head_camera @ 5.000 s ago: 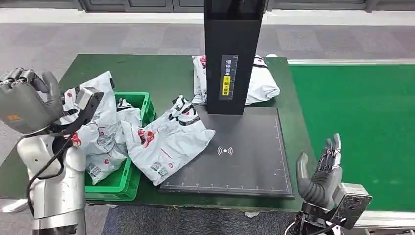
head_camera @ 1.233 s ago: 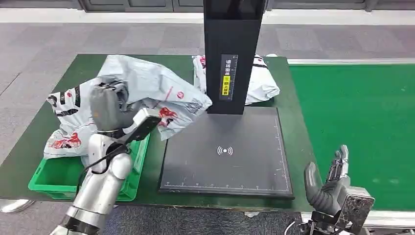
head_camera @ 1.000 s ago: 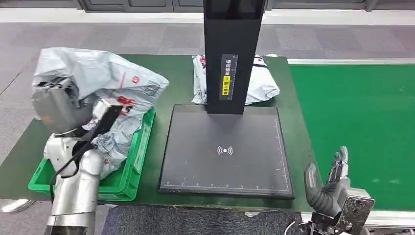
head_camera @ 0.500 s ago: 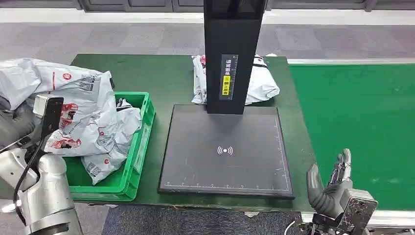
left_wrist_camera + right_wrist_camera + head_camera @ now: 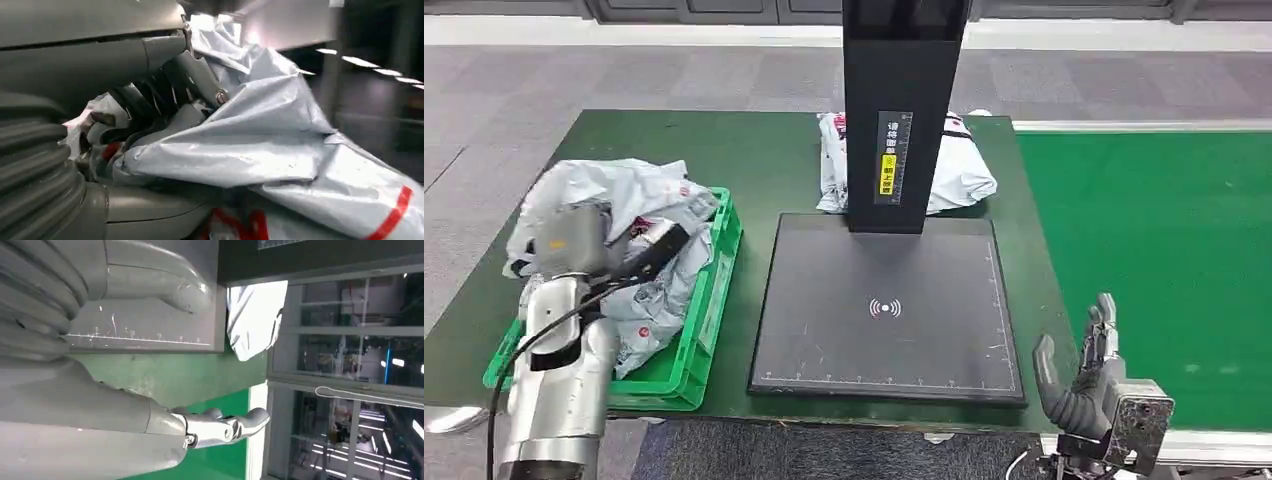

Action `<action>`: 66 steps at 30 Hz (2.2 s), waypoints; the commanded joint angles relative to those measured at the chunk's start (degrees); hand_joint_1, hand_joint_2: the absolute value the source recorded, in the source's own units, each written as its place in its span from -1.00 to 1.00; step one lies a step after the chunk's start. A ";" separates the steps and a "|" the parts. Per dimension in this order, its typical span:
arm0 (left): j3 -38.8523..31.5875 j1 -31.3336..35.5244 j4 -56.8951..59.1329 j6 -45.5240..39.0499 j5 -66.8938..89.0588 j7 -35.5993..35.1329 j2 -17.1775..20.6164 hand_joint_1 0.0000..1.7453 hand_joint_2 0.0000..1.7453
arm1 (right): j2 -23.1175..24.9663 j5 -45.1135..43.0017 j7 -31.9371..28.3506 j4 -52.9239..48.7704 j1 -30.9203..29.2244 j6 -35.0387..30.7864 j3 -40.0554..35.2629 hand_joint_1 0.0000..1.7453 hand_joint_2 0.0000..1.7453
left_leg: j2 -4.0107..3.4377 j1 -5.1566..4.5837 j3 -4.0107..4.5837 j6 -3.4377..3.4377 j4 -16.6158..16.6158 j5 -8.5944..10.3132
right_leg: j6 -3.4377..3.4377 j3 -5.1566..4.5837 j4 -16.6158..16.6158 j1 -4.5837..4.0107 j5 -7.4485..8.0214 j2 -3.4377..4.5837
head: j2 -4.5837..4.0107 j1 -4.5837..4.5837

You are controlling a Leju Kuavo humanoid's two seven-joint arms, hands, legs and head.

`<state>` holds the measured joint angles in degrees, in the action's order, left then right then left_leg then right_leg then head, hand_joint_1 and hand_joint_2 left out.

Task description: Moved the parcel from conveyor to table for the left to box.

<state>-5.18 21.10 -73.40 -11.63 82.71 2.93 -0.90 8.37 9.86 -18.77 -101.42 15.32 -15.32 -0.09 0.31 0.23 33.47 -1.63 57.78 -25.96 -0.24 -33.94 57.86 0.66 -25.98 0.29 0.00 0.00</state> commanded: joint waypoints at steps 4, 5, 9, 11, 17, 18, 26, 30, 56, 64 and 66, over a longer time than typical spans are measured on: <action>16.66 1.76 8.45 10.03 -8.93 15.64 5.78 1.00 1.00 | 0.46 -0.05 0.27 3.76 -2.63 3.32 4.49 -1.00 1.00 | 0.15 0.02 -0.13 0.02 -0.11 0.03 | -0.01 0.15 -0.15 -0.05 0.01 -0.17 | 0.00 0.00; 18.36 2.68 9.85 10.50 -9.72 16.35 6.35 1.00 1.00 | 0.49 -0.09 0.26 3.81 -2.71 3.48 4.53 -1.00 1.00 | 0.17 0.03 -0.16 0.02 -0.14 0.04 | -0.01 0.21 -0.20 -0.07 0.02 -0.21 | -0.02 0.00; 21.58 7.31 14.36 11.49 -12.60 16.23 6.68 1.00 1.00 | 0.55 -0.27 0.72 3.06 -2.76 3.64 4.78 -1.00 1.00 | 0.21 0.07 -0.13 0.06 -0.18 0.11 | 0.01 0.24 -0.31 -0.14 0.10 -0.30 | 0.00 0.00; 22.05 10.04 17.65 10.45 -11.49 11.58 5.94 -1.00 1.00 | 1.12 0.08 0.91 2.25 -2.21 3.57 5.25 -1.00 1.00 | 0.14 0.04 -0.01 0.03 -0.02 0.04 | 0.01 0.07 -0.11 -0.11 0.03 -0.22 | 0.00 0.00; 19.95 15.78 26.21 6.66 -6.85 -1.23 3.65 -1.00 -1.00 | 2.59 1.05 1.01 0.15 -0.45 2.86 6.03 -1.00 1.00 | 0.32 0.08 -0.06 0.02 -0.11 0.12 | -0.02 0.17 -0.22 -0.16 0.05 -0.42 | 0.00 0.00; 17.85 16.82 27.86 6.00 -6.42 -5.47 2.99 -1.00 -1.00 | 2.85 1.13 1.11 -0.19 -0.05 2.60 6.20 -1.00 1.00 | 0.15 0.03 -0.05 -0.01 -0.04 0.05 | -0.02 0.08 -0.11 -0.10 0.02 -0.23 | 0.00 0.00; 7.35 17.90 30.86 -3.62 -2.84 -19.35 4.40 -1.00 -1.00 | 2.42 1.12 1.78 0.90 -0.04 0.74 4.39 -1.00 1.00 | -0.09 0.03 -0.09 -0.06 -0.01 0.01 | -0.04 0.00 -0.05 -0.12 0.02 0.08 | 0.00 0.00; 4.16 17.32 30.53 -3.85 -1.05 -20.56 5.28 -1.00 -1.00 | 1.80 0.78 2.02 1.70 -0.55 -0.23 3.27 -1.00 1.00 | -0.18 0.06 -0.12 -0.03 -0.06 0.01 | -0.03 0.05 -0.13 -0.15 0.07 0.15 | -0.02 0.00; 17.45 10.35 6.77 -9.72 -8.07 -2.37 1.38 -1.00 1.00 | 3.21 0.65 0.71 1.19 0.82 0.60 5.42 -1.00 1.00 | 0.07 0.02 0.01 -0.01 -0.01 0.00 | 0.00 0.00 -0.08 -0.10 -0.01 -0.10 | -0.02 0.00; 18.96 9.25 4.60 -11.01 -7.36 -1.57 1.41 -1.00 1.00 | 3.03 0.46 0.41 1.83 0.58 0.51 5.19 -1.00 1.00 | 0.04 0.00 -0.09 -0.01 -0.08 0.01 | -0.01 0.07 -0.13 -0.07 0.02 -0.08 | 0.00 0.00; 21.09 8.41 2.40 -13.58 -4.45 -1.16 1.16 -1.00 1.00 | 2.92 0.30 0.17 2.36 0.37 0.41 4.97 -1.00 1.00 | 0.00 0.02 -0.06 -0.02 -0.06 0.00 | -0.02 0.03 -0.12 -0.10 0.03 -0.04 | -0.02 0.00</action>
<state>10.33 30.60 -66.86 -21.94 74.97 0.98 0.28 10.58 10.67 -18.32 -101.42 16.42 -14.67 1.92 0.27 0.21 33.46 -1.68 57.79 -25.98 -0.26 -34.03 57.86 0.62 -25.98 0.35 -0.02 0.00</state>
